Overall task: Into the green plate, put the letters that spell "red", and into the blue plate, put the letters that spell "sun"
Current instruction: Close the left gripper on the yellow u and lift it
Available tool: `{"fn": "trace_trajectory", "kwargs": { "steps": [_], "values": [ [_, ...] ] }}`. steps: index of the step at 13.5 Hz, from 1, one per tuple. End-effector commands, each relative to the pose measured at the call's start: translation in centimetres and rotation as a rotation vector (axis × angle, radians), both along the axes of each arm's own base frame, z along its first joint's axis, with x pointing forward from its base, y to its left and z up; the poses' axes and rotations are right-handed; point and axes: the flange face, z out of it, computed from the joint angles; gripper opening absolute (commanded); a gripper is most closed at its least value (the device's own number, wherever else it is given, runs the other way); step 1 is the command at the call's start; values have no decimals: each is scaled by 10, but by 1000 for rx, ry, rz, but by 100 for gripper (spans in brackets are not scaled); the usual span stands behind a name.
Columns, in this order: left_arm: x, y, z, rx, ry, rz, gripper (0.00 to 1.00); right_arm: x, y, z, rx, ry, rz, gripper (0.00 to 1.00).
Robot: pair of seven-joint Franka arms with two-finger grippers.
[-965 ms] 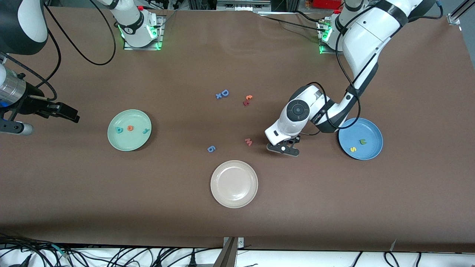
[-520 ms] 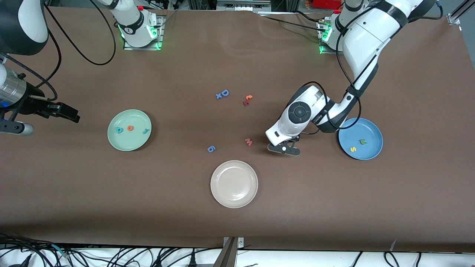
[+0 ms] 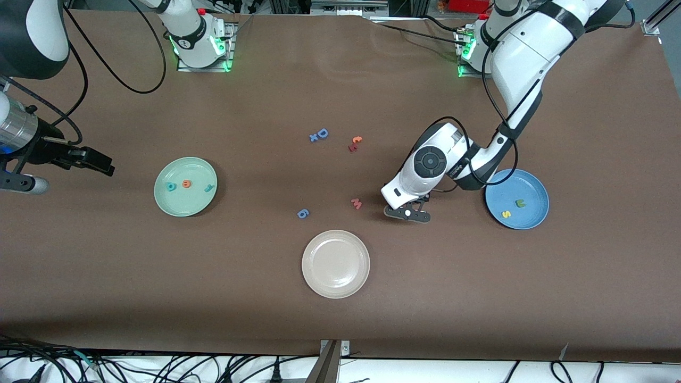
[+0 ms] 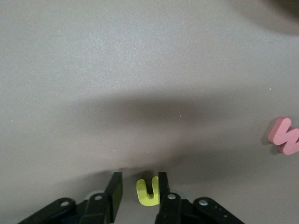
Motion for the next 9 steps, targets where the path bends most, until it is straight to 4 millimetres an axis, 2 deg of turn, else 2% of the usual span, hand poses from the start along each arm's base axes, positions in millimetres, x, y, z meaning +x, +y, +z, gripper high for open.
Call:
{"fn": "trace_trajectory", "kwargs": {
  "steps": [1,9],
  "values": [
    [-5,2,-2,-8,29,0,44,-4,-2,-2,2,-1,-11,100],
    [-8,0,-7,-8,36,2,45,-4,-2,-3,2,-2,-11,100]
  ]
}}
